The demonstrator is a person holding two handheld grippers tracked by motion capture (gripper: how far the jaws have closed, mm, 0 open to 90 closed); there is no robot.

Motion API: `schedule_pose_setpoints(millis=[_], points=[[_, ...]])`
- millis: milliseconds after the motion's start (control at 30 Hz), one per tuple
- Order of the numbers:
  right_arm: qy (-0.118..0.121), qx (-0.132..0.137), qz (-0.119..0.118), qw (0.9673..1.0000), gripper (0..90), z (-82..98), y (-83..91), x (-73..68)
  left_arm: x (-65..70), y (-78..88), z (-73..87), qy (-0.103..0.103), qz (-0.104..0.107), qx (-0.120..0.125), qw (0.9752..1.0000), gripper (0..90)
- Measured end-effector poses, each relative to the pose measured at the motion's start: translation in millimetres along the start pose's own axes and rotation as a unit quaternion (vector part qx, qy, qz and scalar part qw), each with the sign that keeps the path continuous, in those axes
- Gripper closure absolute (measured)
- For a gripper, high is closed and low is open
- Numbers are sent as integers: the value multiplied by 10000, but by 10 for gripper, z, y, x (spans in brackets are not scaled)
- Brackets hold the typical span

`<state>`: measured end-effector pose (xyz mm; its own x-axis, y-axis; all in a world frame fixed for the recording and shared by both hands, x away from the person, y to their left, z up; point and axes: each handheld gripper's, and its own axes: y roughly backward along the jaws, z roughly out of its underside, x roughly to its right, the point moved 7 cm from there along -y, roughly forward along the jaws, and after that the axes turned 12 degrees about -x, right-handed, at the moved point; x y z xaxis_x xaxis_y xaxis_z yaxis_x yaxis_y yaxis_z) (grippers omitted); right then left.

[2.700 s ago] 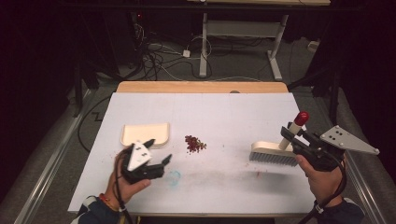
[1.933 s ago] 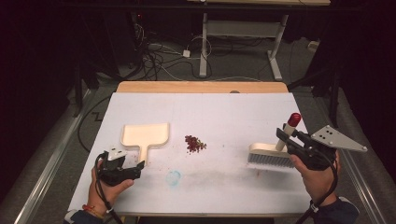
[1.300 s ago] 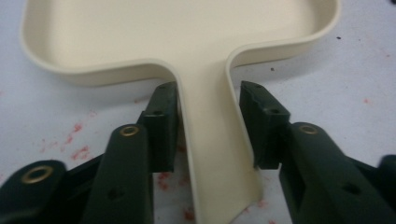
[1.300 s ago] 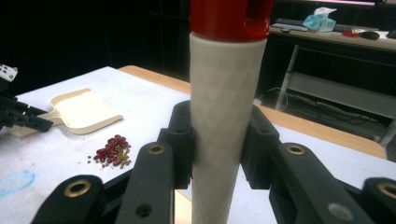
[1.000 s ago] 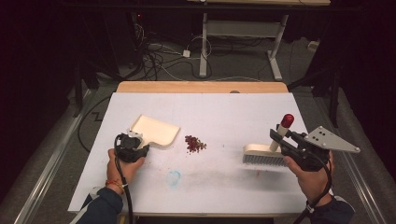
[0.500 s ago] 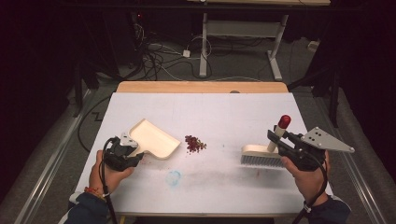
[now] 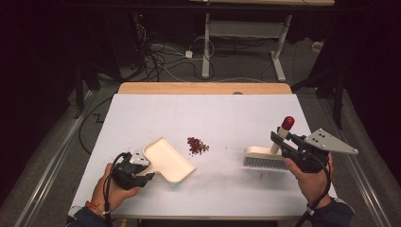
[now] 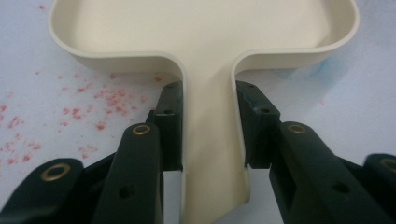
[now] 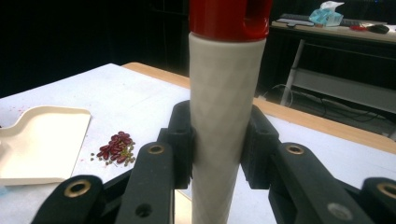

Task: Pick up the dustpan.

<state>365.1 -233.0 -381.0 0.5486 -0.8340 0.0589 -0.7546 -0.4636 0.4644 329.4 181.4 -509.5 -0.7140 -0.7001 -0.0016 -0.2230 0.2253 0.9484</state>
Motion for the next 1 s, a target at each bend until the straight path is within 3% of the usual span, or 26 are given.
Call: schedule_pose_setpoints(millis=[533,867,1000], points=[[-46,-27,-67,10000,693,-13,-111,37,5,-49,-3,-46,-13,-43,10000,641],[-34,-34,-96,9999,693,-59,-155,-30,7,-48,-6,-108,-61,-57,9999,641],[-16,-70,-212,9997,693,-84,-238,-101,0,-68,-8,-111,-24,-53,9999,641]])
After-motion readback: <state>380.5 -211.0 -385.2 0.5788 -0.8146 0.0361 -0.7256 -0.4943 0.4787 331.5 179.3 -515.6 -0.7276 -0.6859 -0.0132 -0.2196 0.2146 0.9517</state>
